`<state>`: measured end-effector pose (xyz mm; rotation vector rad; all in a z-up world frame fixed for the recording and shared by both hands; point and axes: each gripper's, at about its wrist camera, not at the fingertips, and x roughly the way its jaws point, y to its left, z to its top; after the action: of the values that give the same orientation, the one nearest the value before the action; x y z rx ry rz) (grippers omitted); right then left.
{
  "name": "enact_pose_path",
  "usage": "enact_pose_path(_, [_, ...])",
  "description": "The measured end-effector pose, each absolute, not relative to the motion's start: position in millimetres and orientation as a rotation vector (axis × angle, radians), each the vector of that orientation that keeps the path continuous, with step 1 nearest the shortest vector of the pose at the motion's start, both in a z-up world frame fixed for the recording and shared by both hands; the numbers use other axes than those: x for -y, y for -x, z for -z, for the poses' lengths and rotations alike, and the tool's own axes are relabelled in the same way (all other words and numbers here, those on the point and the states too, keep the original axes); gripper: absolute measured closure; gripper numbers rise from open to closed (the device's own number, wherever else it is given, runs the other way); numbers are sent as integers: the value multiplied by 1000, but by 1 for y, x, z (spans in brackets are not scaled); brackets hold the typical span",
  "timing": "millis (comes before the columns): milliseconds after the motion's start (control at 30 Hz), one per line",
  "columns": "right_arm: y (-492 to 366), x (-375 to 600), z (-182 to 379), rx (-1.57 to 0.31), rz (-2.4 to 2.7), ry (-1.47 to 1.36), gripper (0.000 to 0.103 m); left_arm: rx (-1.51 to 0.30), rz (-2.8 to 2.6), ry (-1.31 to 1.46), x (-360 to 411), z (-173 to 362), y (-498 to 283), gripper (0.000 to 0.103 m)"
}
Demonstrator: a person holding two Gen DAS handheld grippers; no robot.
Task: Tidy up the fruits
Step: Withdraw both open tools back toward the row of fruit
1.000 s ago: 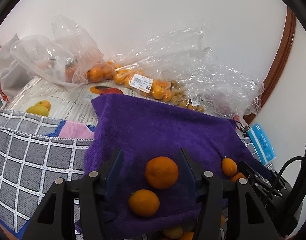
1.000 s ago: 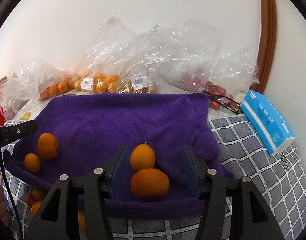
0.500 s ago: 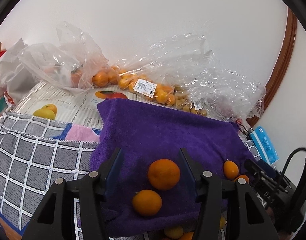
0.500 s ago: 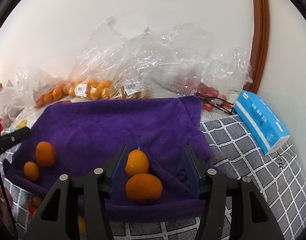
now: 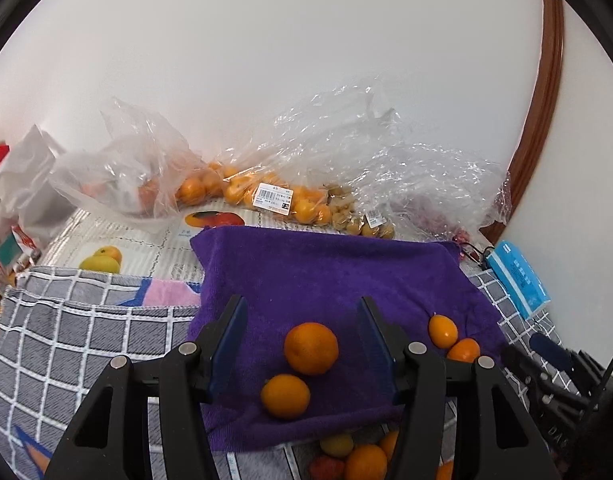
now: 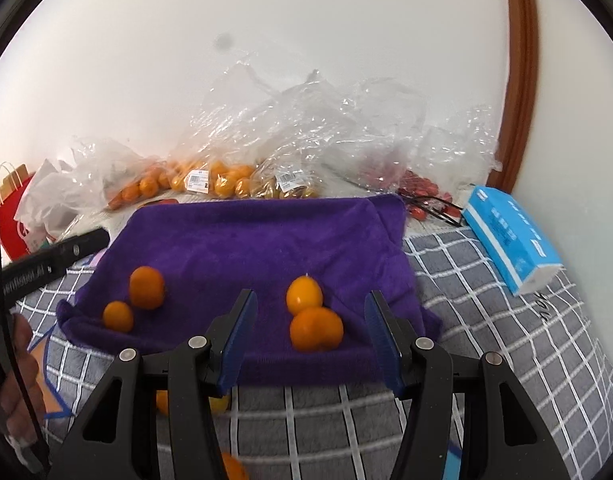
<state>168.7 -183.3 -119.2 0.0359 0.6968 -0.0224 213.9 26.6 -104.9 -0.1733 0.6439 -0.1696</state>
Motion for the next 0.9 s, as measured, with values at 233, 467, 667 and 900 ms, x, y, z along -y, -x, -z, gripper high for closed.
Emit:
enact_pose_path(233, [-143, 185, 128, -733, 30, -47, 47, -663, 149, 178, -33, 106, -185, 47])
enact_pose_path(467, [-125, 184, 134, -740, 44, -40, 47, -767, 125, 181, -51, 140, -155, 47])
enact_pose_path(667, [-121, 190, 147, -805, 23, -131, 47, -828, 54, 157, -66, 171, -140, 47])
enact_pose_path(900, [-115, 179, 167, -853, -53, -138, 52, -836, 16, 189, -83, 183, -134, 48])
